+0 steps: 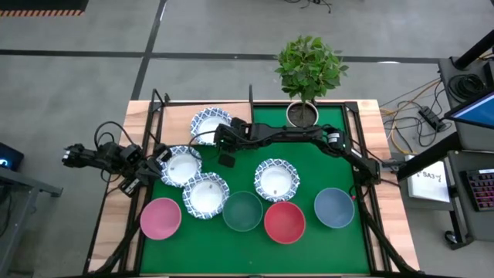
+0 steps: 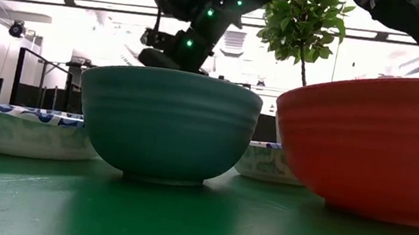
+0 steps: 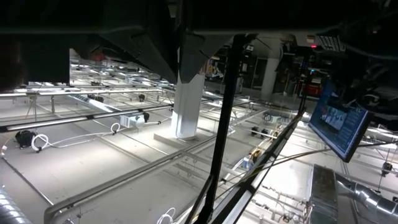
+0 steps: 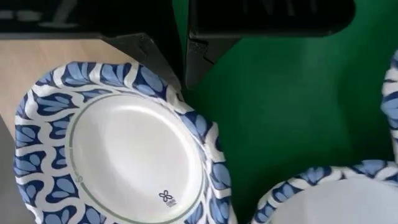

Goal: Place and stack bowls onto a shelf
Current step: Put the white and blue bowl on the shelf

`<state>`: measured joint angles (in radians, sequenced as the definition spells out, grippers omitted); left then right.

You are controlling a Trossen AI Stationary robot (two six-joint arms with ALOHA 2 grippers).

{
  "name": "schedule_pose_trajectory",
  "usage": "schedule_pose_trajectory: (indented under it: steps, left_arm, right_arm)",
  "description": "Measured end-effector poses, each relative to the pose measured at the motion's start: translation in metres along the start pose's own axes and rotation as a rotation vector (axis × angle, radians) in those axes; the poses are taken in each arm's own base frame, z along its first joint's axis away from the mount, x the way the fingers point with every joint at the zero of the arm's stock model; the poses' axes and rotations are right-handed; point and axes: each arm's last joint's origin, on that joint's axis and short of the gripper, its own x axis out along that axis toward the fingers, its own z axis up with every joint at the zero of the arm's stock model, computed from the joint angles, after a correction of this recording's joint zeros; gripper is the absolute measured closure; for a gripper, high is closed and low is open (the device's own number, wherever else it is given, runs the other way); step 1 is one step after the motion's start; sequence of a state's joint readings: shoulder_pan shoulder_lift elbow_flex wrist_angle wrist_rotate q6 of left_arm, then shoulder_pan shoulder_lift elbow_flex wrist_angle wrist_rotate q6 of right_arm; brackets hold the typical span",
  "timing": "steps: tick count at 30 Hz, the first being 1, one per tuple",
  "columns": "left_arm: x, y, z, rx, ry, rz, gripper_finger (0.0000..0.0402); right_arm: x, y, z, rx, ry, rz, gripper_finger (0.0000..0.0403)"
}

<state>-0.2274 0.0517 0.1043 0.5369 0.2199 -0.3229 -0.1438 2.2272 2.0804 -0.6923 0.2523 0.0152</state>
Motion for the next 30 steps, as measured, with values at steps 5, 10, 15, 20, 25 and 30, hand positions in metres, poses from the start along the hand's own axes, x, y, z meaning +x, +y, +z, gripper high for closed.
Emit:
schedule_pose_trajectory:
  steps: [5,10,15,20,25,30]
  left_arm:
    - [0.0,0.0,0.0,0.0,0.0,0.0,0.0402]
    - [0.0,0.0,0.0,0.0,-0.001,0.0,0.0402]
    - [0.0,0.0,0.0,0.0,0.001,0.001,0.0402]
    - [0.0,0.0,0.0,0.0,0.003,0.002,0.0402]
    - [0.0,0.0,-0.001,0.033,0.007,0.005,0.0402]
    - [0.001,0.001,-0.002,0.074,0.01,0.027,0.0402]
  right_arm:
    - [0.014,-0.006,0.001,-0.014,-0.098,-0.021,0.0394]
    - [0.021,-0.011,0.02,-0.045,-0.344,-0.067,0.0394]
    - [-0.002,-0.01,0.039,-0.118,-0.466,-0.126,0.0394]
    - [-0.051,0.0,0.041,-0.174,-0.384,-0.087,0.0394]
    - [-0.084,0.025,0.025,-0.26,-0.313,-0.023,0.0394]
    - [-0.117,0.042,-0.004,-0.303,-0.346,0.041,0.0394]
